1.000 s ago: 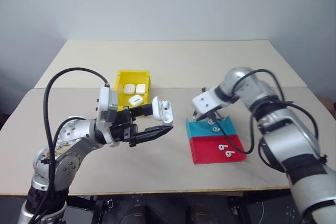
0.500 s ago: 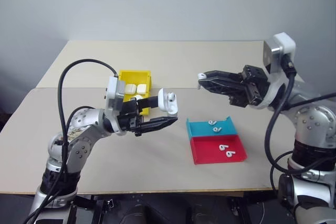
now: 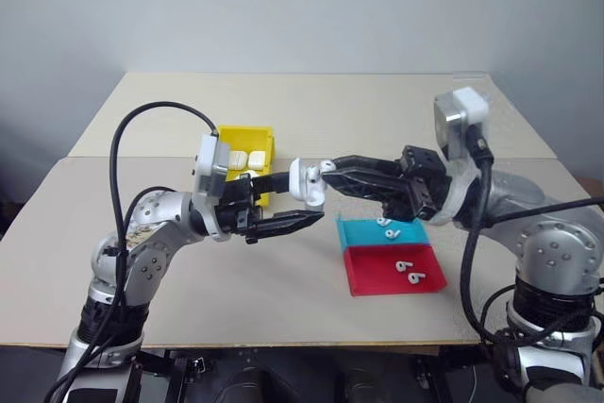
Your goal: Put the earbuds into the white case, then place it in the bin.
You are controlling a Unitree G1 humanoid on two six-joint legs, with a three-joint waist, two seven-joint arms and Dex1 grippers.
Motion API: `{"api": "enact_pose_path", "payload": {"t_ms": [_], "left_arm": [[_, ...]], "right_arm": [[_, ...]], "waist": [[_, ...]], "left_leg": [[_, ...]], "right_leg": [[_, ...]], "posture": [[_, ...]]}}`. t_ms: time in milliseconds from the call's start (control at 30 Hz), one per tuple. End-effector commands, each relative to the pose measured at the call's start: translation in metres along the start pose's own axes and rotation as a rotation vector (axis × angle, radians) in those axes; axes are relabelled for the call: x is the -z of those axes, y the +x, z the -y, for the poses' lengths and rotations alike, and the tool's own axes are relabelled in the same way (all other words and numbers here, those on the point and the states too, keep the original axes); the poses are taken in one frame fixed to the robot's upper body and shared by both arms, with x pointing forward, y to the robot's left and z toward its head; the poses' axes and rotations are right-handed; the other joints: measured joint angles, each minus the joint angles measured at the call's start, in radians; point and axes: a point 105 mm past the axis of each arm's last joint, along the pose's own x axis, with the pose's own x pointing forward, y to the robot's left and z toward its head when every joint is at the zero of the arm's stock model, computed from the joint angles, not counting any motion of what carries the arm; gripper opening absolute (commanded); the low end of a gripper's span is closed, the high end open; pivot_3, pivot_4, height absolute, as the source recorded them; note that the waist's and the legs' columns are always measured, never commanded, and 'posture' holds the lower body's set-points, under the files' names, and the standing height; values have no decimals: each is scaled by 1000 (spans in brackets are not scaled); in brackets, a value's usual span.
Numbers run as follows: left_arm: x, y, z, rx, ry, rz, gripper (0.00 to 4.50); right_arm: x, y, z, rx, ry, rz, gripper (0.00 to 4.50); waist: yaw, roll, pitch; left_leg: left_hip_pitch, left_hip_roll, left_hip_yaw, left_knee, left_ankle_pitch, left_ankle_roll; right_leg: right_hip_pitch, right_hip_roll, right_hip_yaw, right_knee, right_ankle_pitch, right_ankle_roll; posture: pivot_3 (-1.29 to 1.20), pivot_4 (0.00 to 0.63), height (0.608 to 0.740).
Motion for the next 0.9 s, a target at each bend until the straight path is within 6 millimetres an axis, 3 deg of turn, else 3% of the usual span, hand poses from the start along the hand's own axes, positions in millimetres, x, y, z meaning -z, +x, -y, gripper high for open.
{"api": "enact_pose_path", "payload": {"t_ms": [33,667,900], "left_arm": [[-6,1,4,18,31,12,2751],[-7,3,4,34,38,8,2751],[-7,3,4,29,34,10,2751]], "right_arm": [[-3,2,-10,-40,-52,-6,620],[14,9,-8,-28,-130,-106,620],[15,4,-9,-40,-156,-136,3010]], "waist": [[-1,0,0],[0,0,0],[0,0,0]], "left_leg": [[0,0,0,0,0,0],[0,0,0,0,0,0],[0,0,0,0,0,0]], "right_leg": [[0,0,0,0,0,0],[0,0,0,0,0,0],[0,0,0,0,0,0]], "posture": [[0,150,740],[0,150,740],[0,150,740]]}}
